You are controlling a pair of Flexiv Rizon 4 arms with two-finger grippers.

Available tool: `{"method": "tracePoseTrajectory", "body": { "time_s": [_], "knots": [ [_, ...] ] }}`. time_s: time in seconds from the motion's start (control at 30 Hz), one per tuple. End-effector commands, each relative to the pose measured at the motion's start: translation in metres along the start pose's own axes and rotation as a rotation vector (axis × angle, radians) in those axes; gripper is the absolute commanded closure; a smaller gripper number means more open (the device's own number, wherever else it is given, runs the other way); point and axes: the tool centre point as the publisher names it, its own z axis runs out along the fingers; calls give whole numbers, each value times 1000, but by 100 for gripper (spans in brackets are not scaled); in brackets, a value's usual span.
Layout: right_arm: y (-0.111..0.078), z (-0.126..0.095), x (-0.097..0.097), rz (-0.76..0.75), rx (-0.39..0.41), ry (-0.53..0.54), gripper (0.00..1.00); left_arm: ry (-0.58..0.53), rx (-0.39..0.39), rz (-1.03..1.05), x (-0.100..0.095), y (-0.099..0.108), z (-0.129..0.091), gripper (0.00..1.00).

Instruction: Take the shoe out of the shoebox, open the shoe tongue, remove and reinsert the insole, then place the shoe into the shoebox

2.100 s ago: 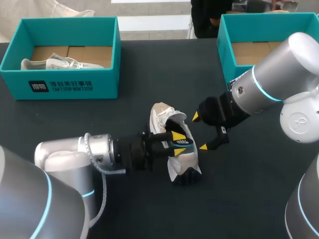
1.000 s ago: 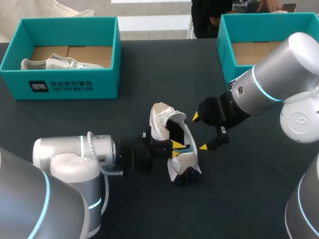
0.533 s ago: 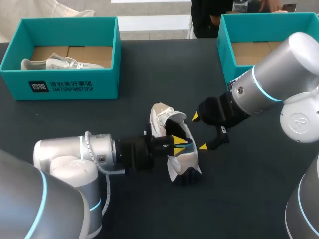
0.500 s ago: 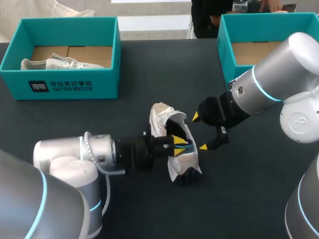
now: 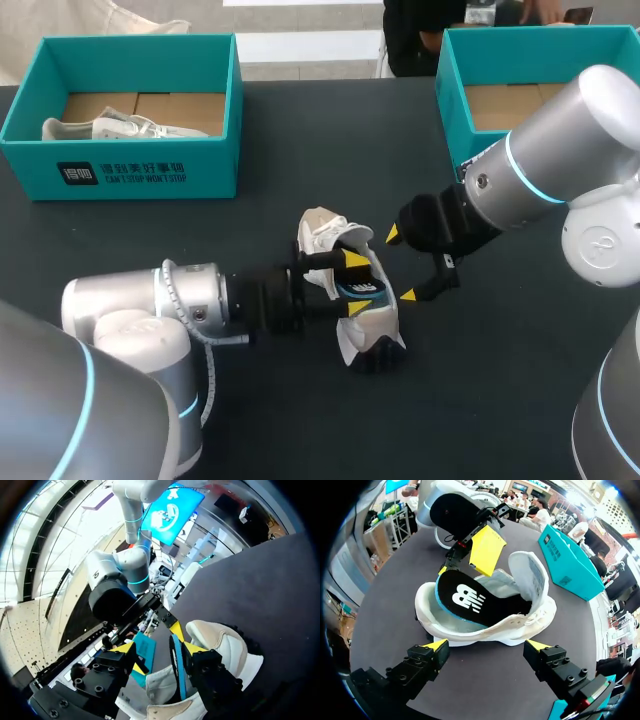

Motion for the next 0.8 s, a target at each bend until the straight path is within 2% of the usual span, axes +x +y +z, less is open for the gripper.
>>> {"method": "tracePoseTrajectory", "body": {
  "time_s": [0.03, 0.23, 0.4, 0.53, 0.73, 0.8],
  "knots": [
    [1, 2, 0, 0, 1, -2, 0, -10, 2, 3, -5, -11, -11, 39],
    [1, 2, 0, 0, 1, -2, 0, -19, 33, 7, -13, -20, -14, 32],
    [1, 2, 0, 0, 1, -2, 0, -38, 50, -5, -24, -29, -20, 33],
    [1, 2, 0, 0, 1, -2, 0, -34, 41, 2, -35, -31, -26, 36],
    [1, 2, 0, 0, 1, -2, 0, 20, 58, -10, -50, -34, -31, 31],
    [1, 2, 0, 0, 1, -2, 0, 64, 67, -3, -54, -36, -32, 24]
  ]
}}
